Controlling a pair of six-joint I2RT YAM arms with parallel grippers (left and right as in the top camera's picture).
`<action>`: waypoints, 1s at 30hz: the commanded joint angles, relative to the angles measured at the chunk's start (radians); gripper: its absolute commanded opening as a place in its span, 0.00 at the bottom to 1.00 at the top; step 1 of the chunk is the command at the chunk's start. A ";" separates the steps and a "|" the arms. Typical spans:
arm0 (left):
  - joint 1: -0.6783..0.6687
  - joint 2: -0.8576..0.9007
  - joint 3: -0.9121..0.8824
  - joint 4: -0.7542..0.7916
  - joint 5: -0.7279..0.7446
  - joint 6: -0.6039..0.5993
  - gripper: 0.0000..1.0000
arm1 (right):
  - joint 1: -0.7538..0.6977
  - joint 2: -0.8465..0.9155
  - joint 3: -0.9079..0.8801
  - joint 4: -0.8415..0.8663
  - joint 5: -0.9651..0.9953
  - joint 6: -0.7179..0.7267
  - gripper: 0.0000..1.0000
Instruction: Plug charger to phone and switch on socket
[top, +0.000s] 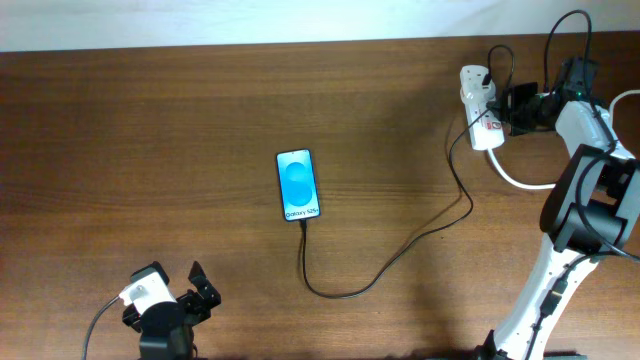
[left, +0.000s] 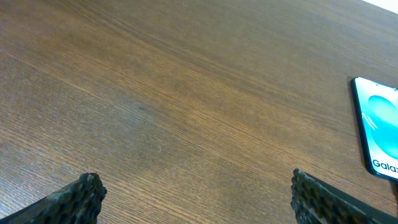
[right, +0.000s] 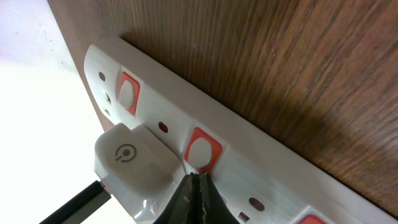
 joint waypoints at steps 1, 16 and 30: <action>0.002 -0.003 -0.002 -0.002 -0.011 -0.002 0.99 | 0.003 -0.026 0.009 -0.007 0.011 -0.025 0.04; 0.002 -0.003 -0.002 -0.002 -0.011 -0.002 0.99 | 0.004 -0.089 0.039 -0.035 0.051 -0.062 0.04; 0.002 -0.003 -0.002 -0.002 -0.011 -0.002 0.99 | 0.026 -0.011 0.030 -0.023 0.057 -0.062 0.04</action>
